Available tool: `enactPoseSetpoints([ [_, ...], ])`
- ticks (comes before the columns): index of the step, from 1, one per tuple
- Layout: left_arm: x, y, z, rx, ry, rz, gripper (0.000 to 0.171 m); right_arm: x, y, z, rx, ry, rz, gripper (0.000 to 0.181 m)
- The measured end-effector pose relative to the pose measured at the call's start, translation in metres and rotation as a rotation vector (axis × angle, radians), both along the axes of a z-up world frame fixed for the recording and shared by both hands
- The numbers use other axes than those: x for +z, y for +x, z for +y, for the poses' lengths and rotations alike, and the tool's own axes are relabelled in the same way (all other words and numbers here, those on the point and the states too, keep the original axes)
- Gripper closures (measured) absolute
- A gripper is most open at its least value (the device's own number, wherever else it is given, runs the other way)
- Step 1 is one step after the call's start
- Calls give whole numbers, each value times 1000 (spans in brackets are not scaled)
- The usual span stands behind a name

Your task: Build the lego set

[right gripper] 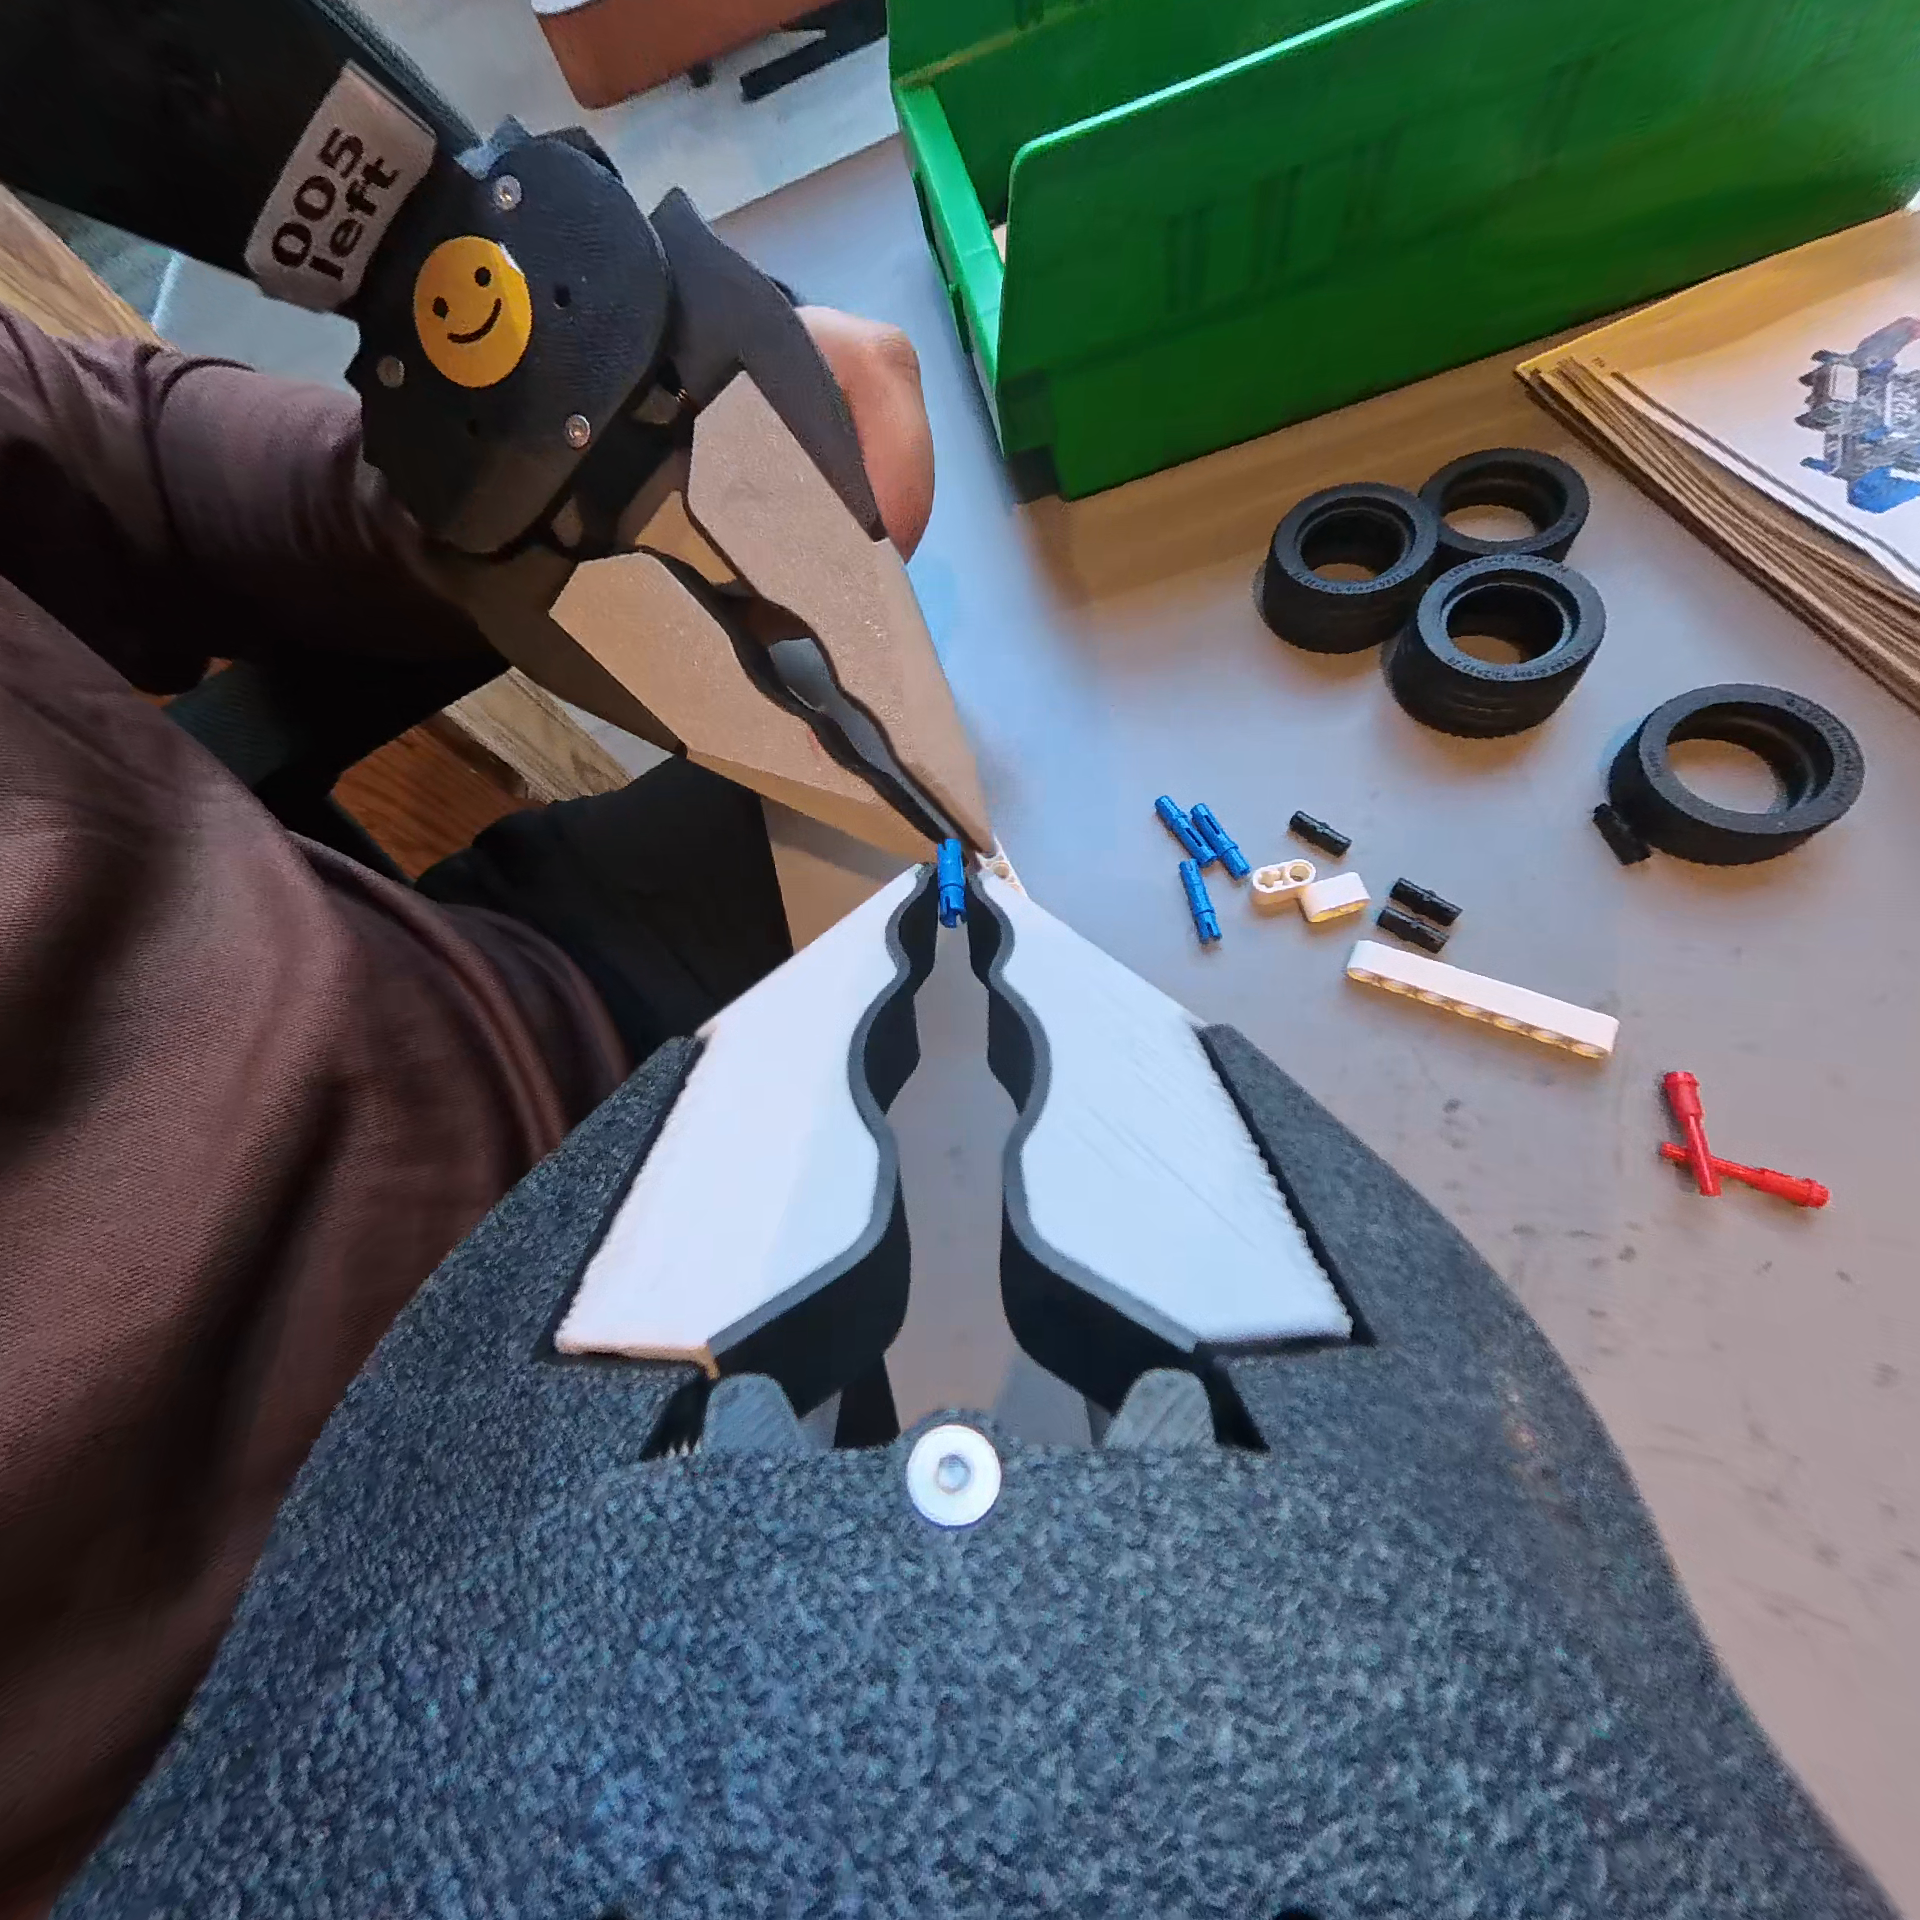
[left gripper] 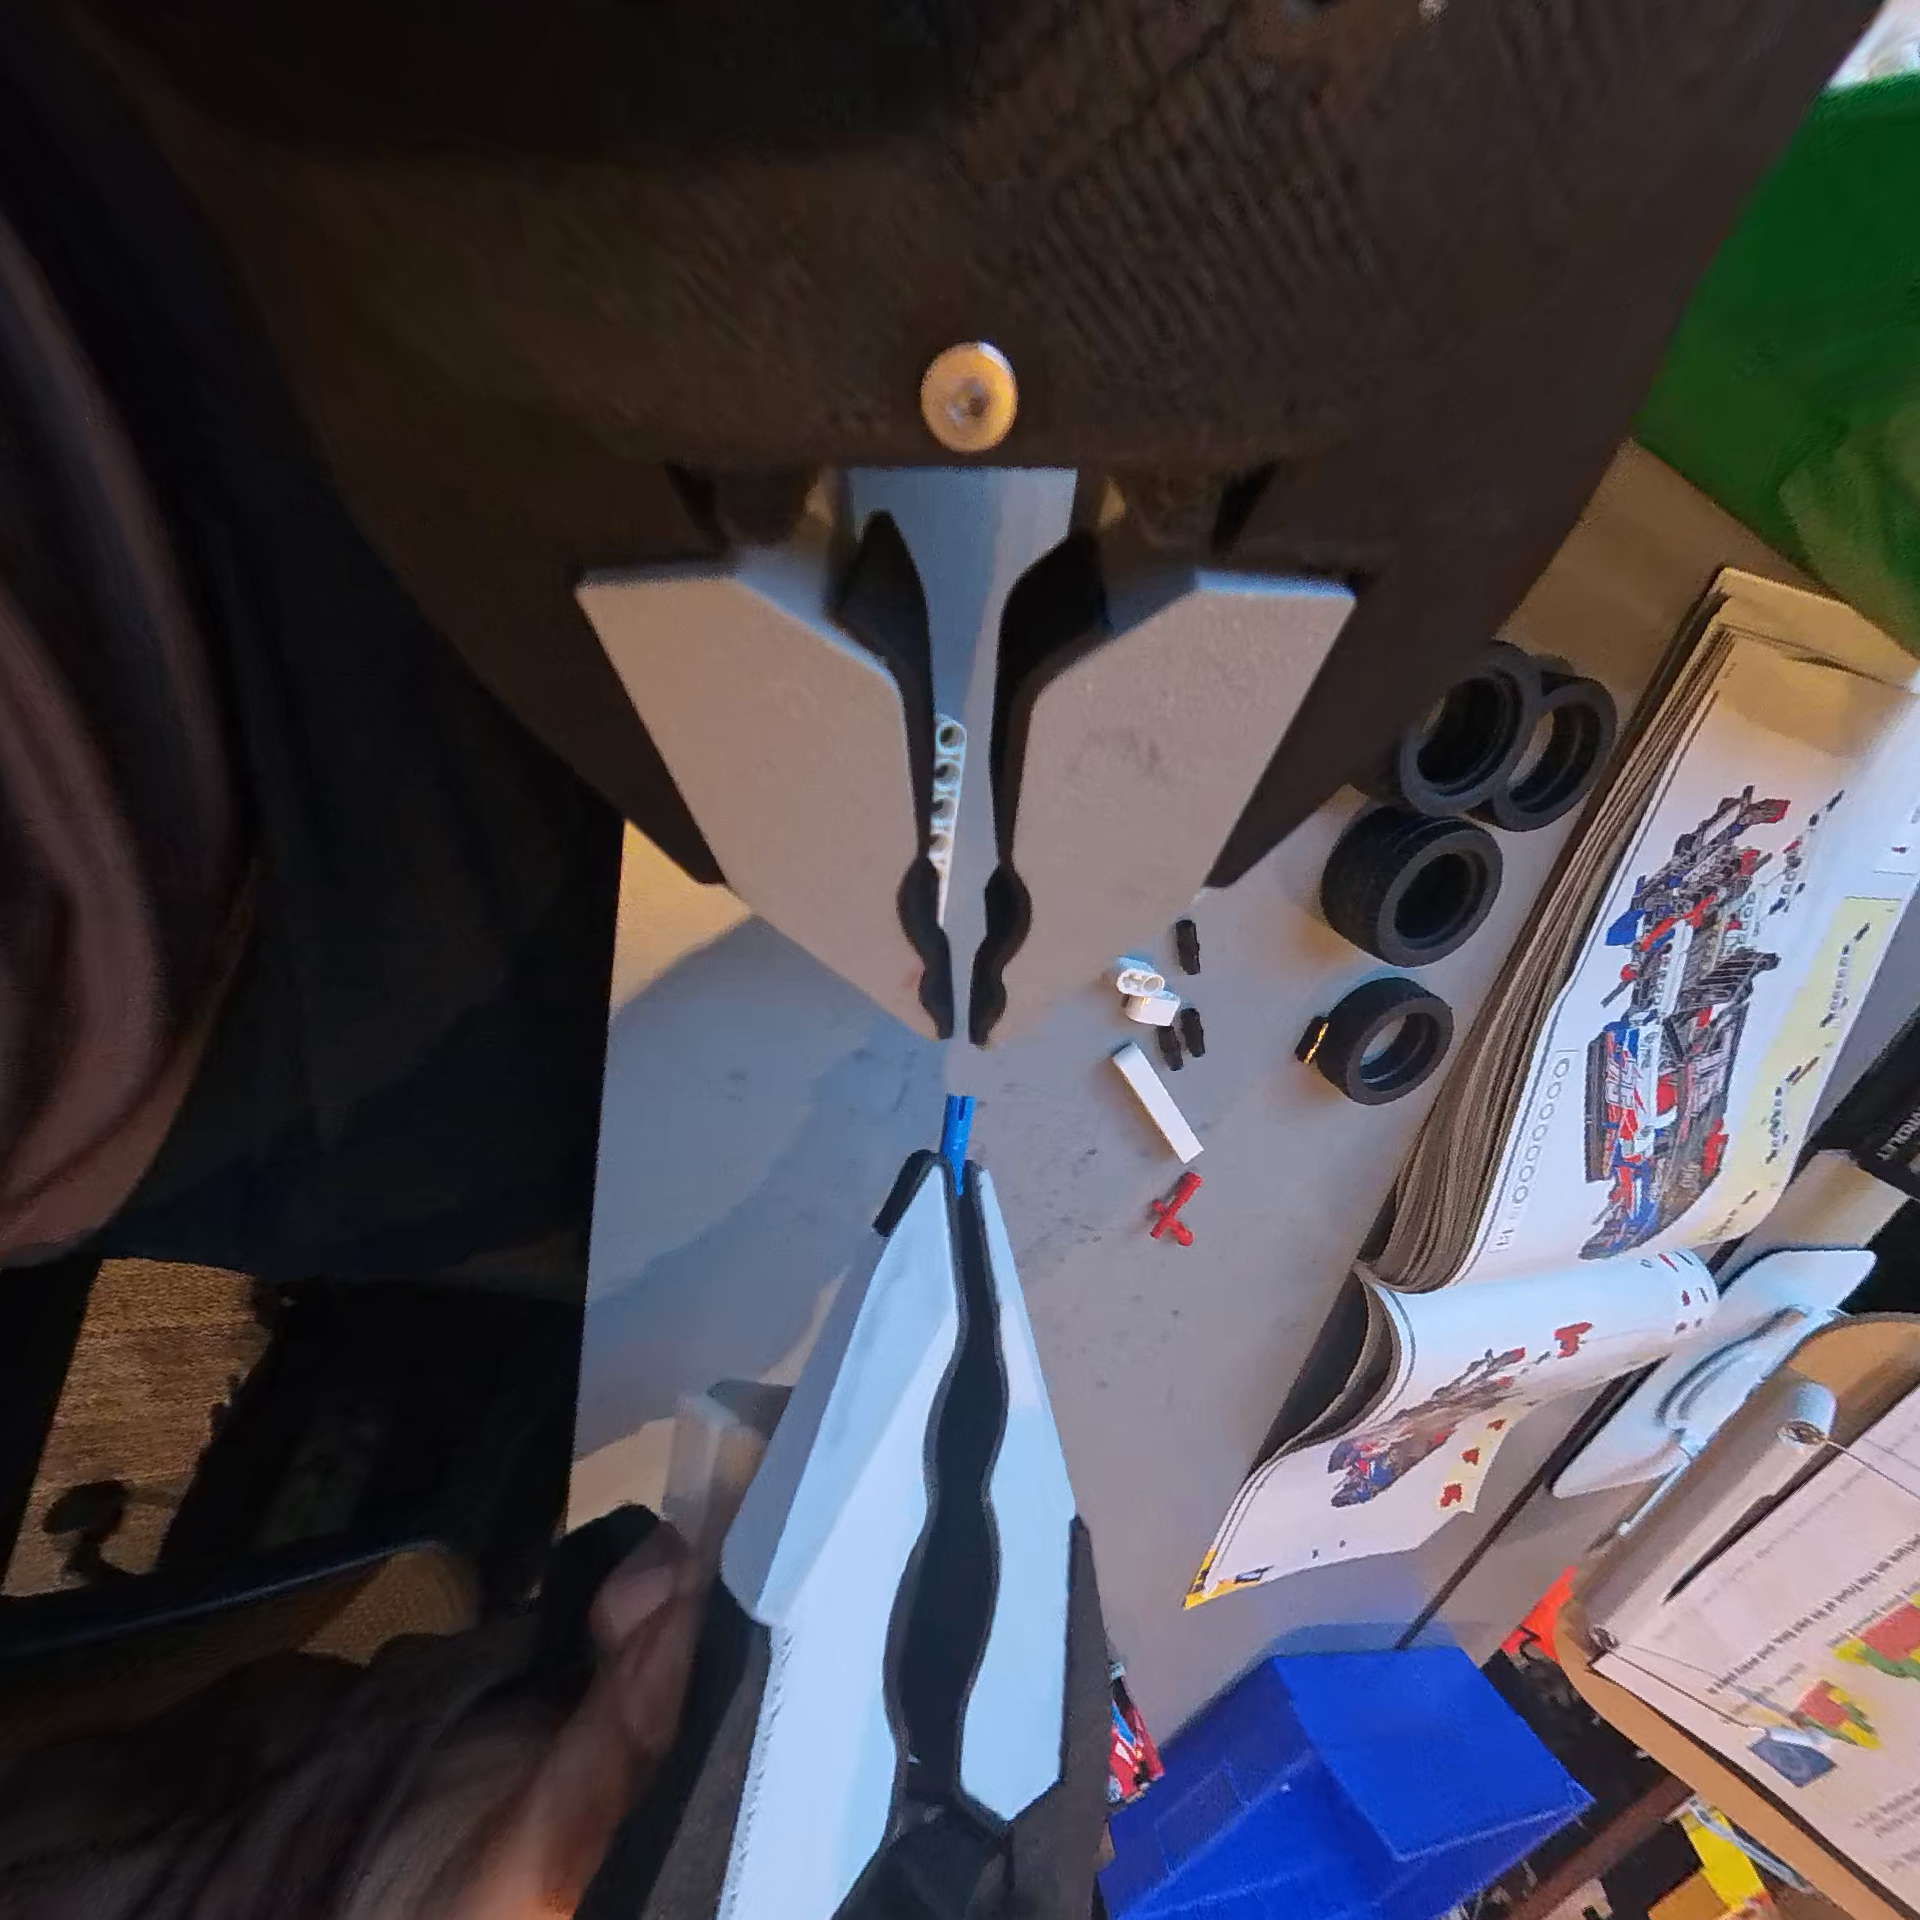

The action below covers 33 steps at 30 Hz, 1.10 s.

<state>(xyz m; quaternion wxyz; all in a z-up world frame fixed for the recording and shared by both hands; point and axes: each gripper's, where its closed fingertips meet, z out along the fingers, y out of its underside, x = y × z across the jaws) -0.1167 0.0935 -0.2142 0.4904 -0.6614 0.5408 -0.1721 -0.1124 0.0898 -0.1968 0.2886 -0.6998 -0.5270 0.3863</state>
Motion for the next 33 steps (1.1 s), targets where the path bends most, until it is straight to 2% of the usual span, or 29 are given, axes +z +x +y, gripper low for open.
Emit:
enactPoseSetpoints([
  [2,1,2,-1,-2,-1,-17,164,-1,0,-1,1,0,3,176],
  [8,3,4,-3,-6,45,-8,166,-2,1,-4,8,-2,2,176],
  [33,3,6,-6,-23,41,-12,168,-6,-1,-6,27,14,-35,176],
])
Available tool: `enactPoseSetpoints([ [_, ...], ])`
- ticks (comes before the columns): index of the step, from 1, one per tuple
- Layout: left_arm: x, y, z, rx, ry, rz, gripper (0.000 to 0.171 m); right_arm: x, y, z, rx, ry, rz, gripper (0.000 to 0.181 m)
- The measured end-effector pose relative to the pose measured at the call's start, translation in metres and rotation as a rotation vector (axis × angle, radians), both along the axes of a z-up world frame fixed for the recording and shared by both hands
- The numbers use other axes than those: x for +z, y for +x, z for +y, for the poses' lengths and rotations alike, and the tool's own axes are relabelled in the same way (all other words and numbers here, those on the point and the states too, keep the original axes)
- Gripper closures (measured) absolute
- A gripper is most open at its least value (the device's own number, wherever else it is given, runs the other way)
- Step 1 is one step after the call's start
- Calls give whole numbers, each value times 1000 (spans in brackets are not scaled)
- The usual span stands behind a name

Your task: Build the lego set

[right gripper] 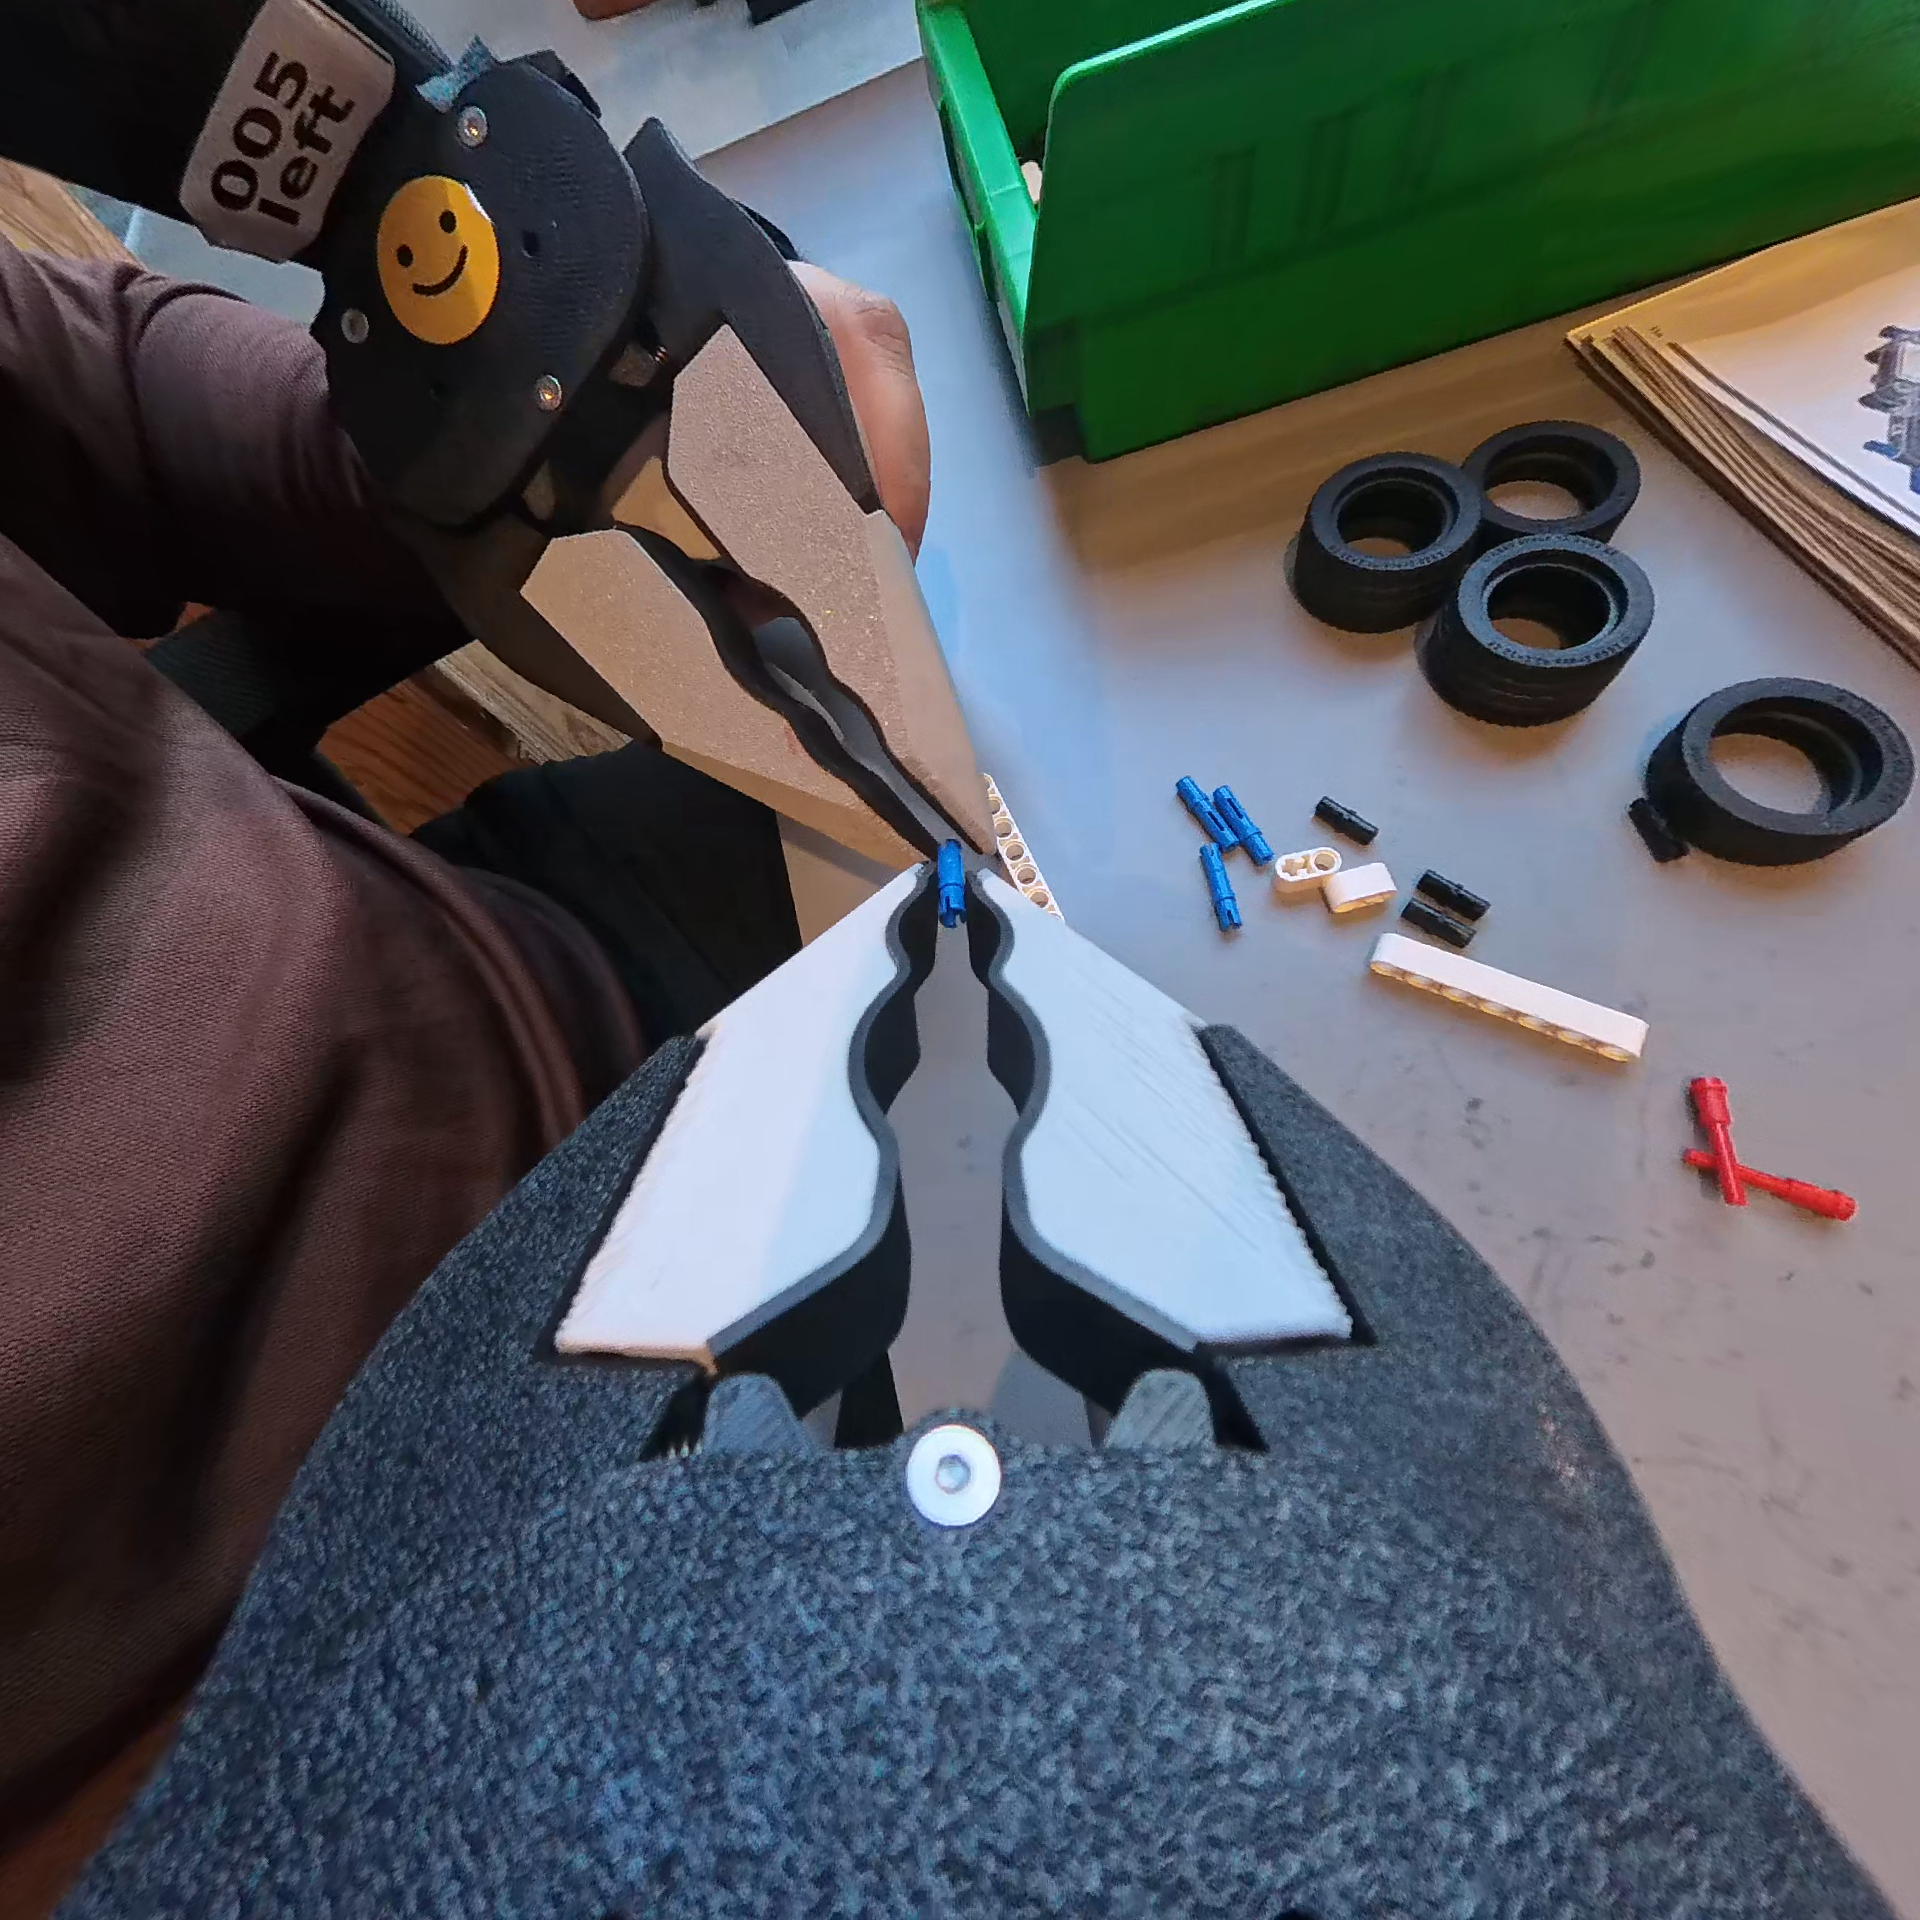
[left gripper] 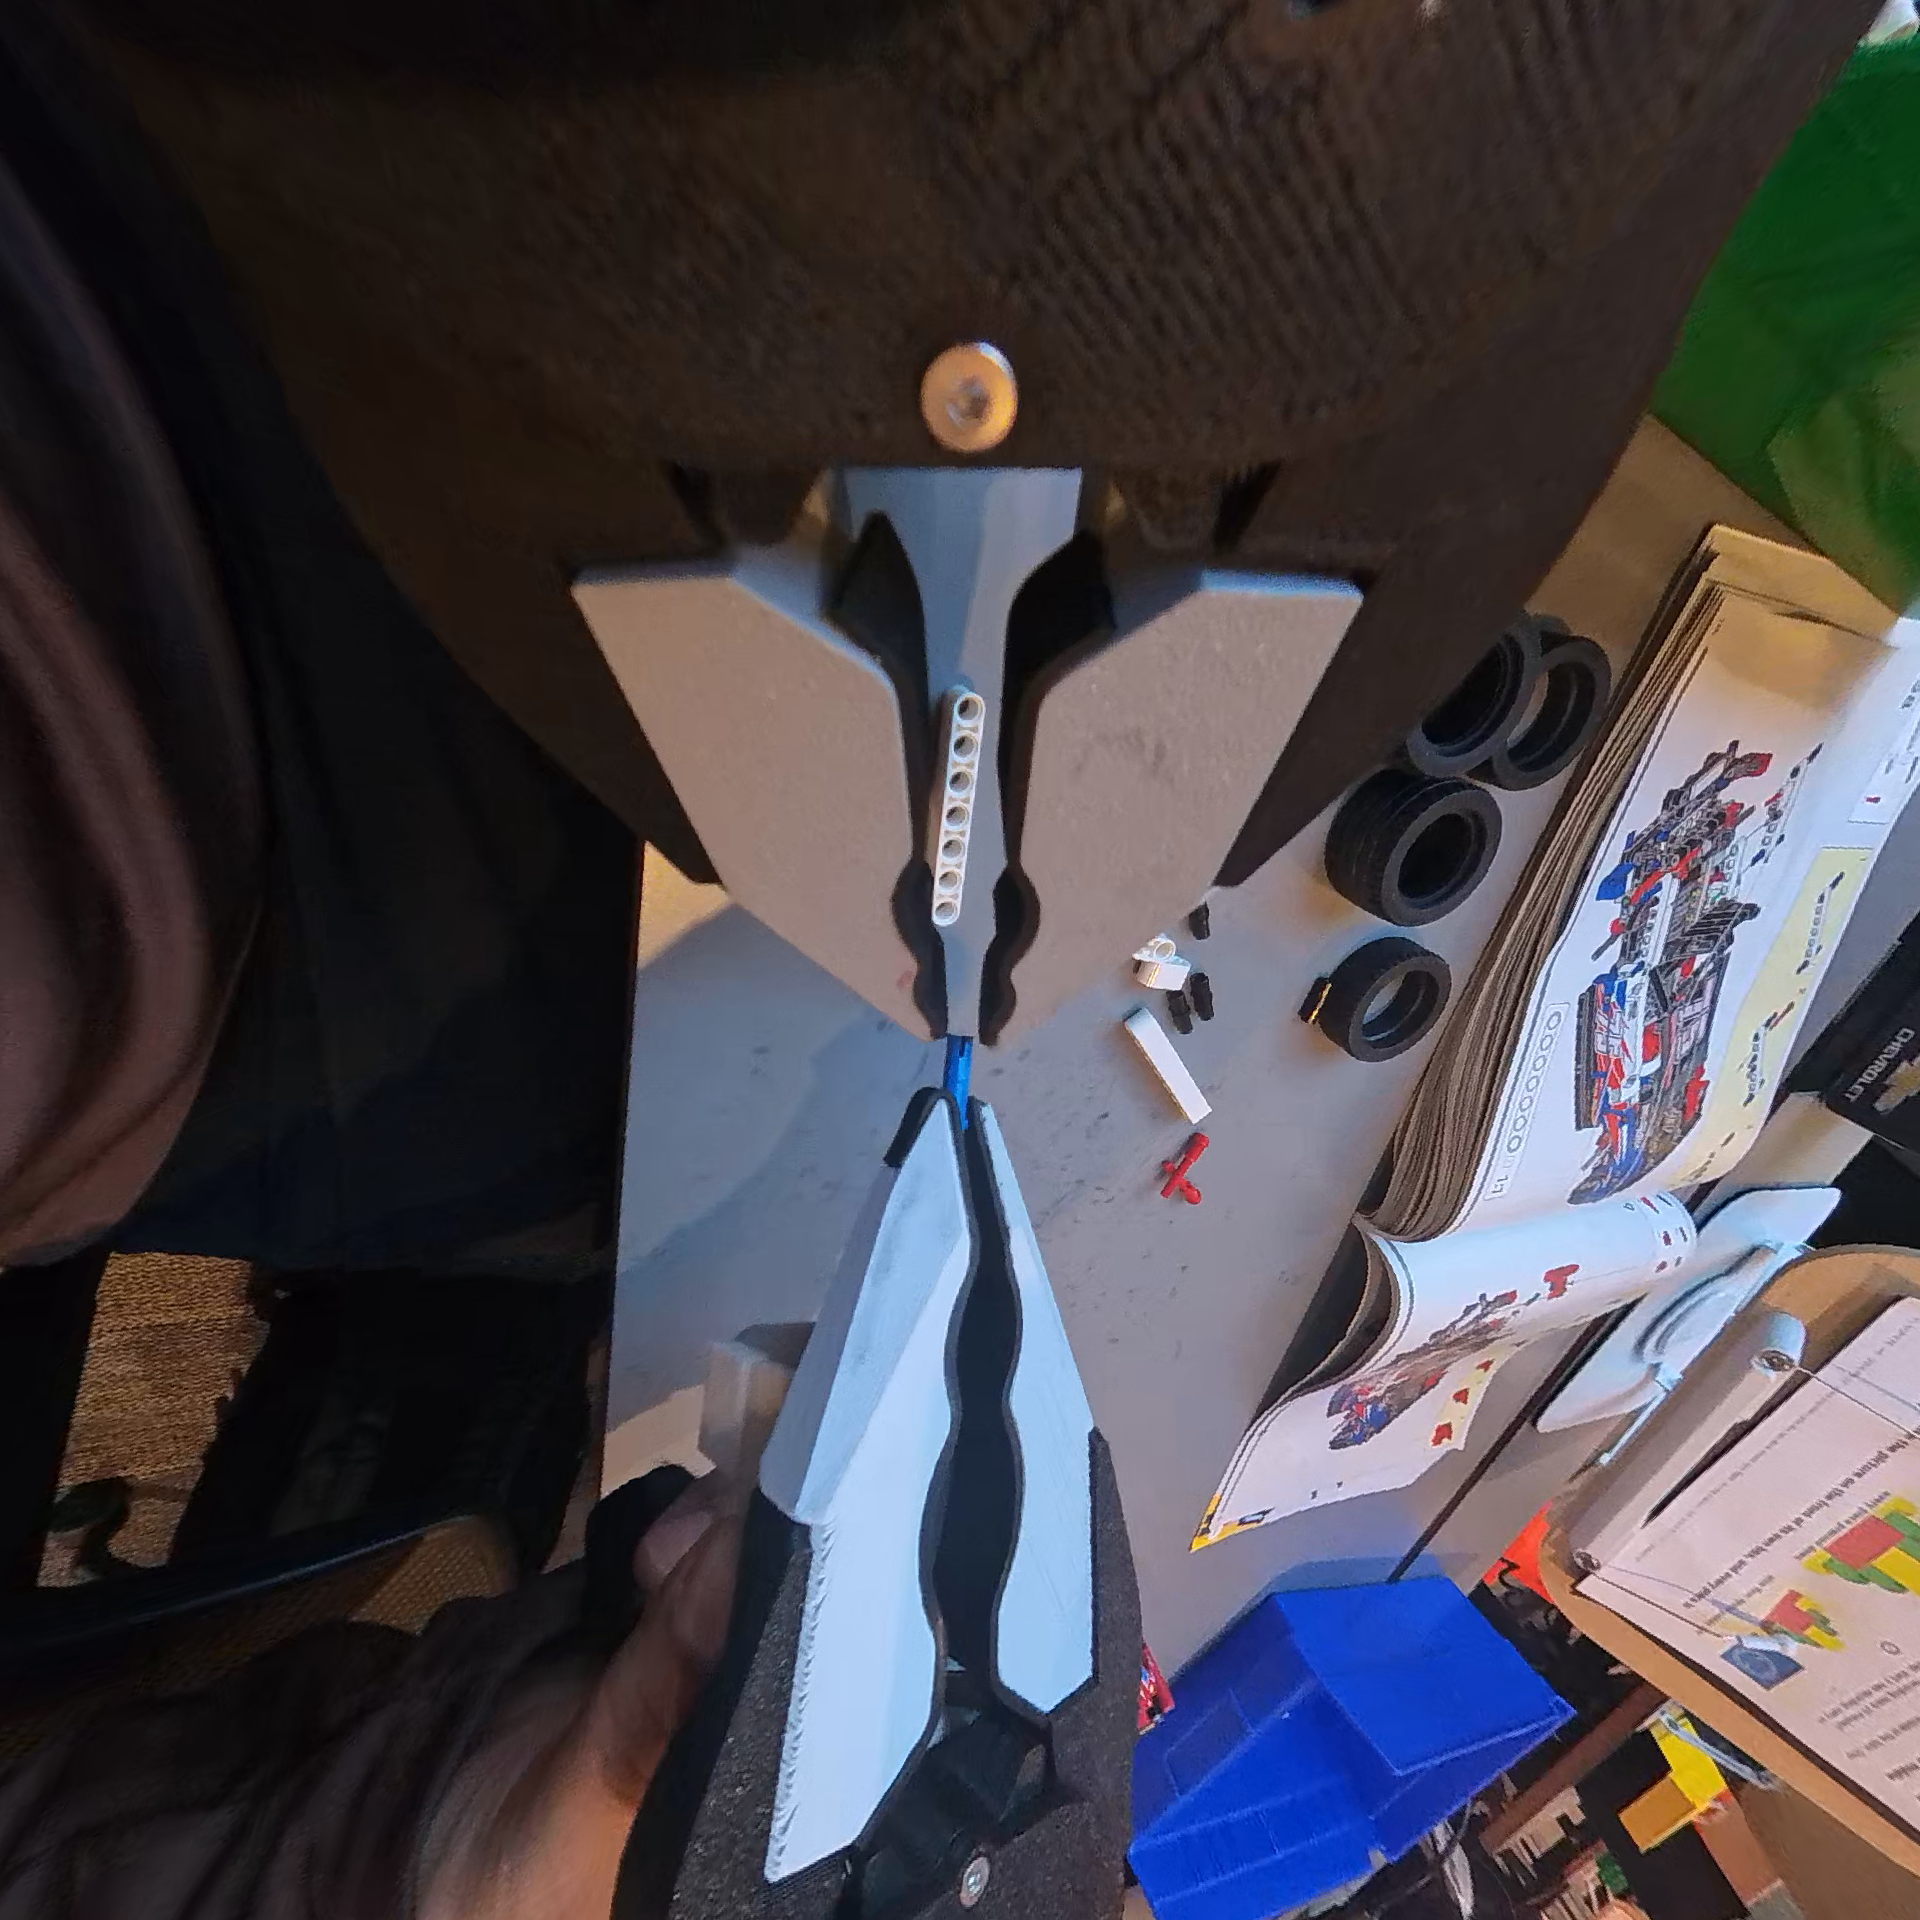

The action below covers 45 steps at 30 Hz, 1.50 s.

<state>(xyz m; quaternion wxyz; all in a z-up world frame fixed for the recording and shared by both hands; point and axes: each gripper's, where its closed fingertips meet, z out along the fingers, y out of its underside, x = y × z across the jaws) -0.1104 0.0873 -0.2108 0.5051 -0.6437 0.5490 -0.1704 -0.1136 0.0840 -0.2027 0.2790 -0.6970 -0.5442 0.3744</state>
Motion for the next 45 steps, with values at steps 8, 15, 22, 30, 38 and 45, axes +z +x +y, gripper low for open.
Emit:
enactPoseSetpoints([
  [8,1,1,-2,-8,12,5,169,-1,0,-1,-3,-5,3,176],
  [15,2,0,-2,3,14,13,170,0,0,-1,-5,-13,13,176],
  [22,-3,0,-1,42,-22,28,171,-4,0,-1,-11,-6,7,176],
  [30,-11,-2,0,59,-47,41,171,-9,-2,1,-28,18,-4,177],
  [38,-13,-5,5,82,-47,39,171,-10,-5,6,-63,1,16,177],
  [45,-3,-5,8,38,-263,-73,170,-3,-6,10,-76,-1,36,177],
])
